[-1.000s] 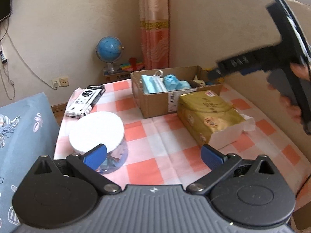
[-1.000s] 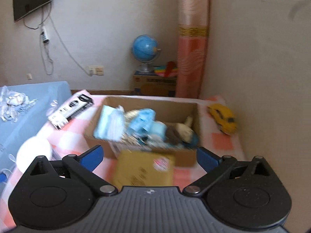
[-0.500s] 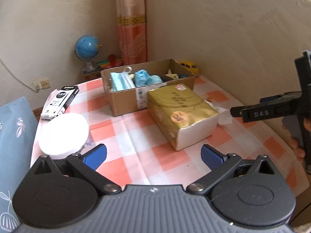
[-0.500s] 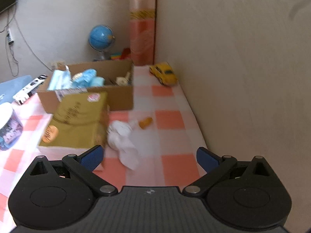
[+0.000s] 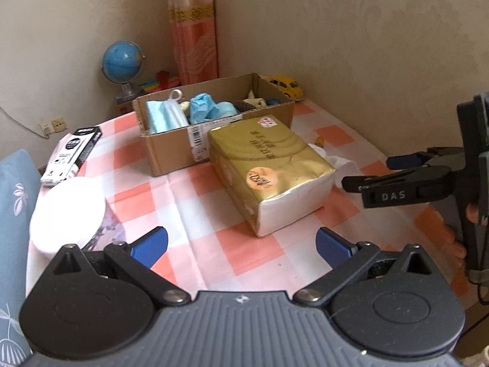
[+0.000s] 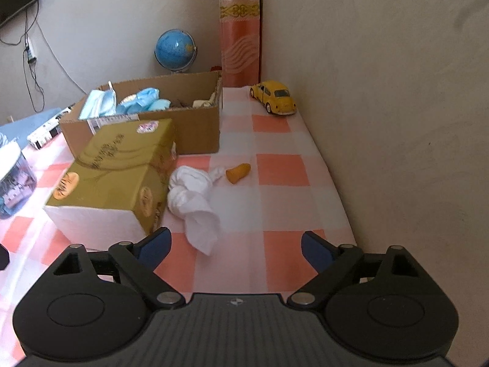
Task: Organize soft objects
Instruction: 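Move the right tool toward the white sock while the left tool approaches the orange earplug, then close the left gripper on the orange foam earplug, then close the right gripper on the white sock, then carry the orange earplug into the box and open the left gripper, then carry the white sock into the box and open the right gripper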
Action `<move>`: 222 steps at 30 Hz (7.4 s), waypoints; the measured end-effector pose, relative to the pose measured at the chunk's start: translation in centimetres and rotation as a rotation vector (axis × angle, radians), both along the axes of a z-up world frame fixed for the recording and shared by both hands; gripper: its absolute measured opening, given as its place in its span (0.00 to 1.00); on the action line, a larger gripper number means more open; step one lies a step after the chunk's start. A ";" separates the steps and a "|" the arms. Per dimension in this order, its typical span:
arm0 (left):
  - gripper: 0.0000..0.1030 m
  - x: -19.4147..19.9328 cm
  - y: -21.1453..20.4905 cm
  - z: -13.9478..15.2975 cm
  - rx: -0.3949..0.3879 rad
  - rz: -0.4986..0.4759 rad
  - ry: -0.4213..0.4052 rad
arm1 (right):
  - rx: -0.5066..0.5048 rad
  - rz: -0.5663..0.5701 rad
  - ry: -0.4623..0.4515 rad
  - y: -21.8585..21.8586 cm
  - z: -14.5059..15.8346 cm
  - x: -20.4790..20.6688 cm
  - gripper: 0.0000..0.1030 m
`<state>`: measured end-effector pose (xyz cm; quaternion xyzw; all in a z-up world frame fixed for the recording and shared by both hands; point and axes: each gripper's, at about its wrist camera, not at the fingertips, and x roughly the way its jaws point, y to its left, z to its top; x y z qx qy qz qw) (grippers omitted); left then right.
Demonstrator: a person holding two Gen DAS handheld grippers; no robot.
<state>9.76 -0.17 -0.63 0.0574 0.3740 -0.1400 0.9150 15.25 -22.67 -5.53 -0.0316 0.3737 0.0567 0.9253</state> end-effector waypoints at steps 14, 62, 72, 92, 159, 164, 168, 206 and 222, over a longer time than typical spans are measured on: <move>0.99 6.4 -7.1 3.8 0.136 -0.395 0.019 | 0.019 0.042 -0.006 -1.9 -0.8 -1.2 0.92; 0.72 13.8 -16.7 -0.1 0.224 -0.613 0.206 | 0.073 0.068 -0.045 -3.0 -1.2 -2.1 0.90; 0.71 16.5 -16.6 -1.0 0.285 -0.565 0.188 | 0.059 0.109 -0.059 -1.6 -1.3 -1.4 0.80; 0.41 19.5 -18.2 -4.4 0.293 -0.536 0.206 | 0.082 0.113 -0.052 -2.1 -1.3 -1.4 0.80; 0.21 18.5 -10.2 7.9 0.183 -0.352 0.030 | 0.057 0.094 -0.173 -1.6 4.2 -3.7 0.33; 0.44 20.8 -8.3 6.7 0.181 -0.252 0.053 | 0.048 0.098 -0.178 -1.2 4.6 -4.0 0.33; 0.67 20.9 -6.9 6.0 0.166 -0.214 0.053 | 0.035 0.101 -0.180 -1.1 4.9 -4.1 0.33; 1.00 1.0 3.2 2.4 -0.060 0.026 -0.170 | 0.007 0.243 -0.172 8.0 8.4 14.8 0.40; 1.00 1.6 3.8 2.2 -0.036 0.123 -0.130 | 0.008 0.146 -0.044 7.1 8.3 8.3 1.00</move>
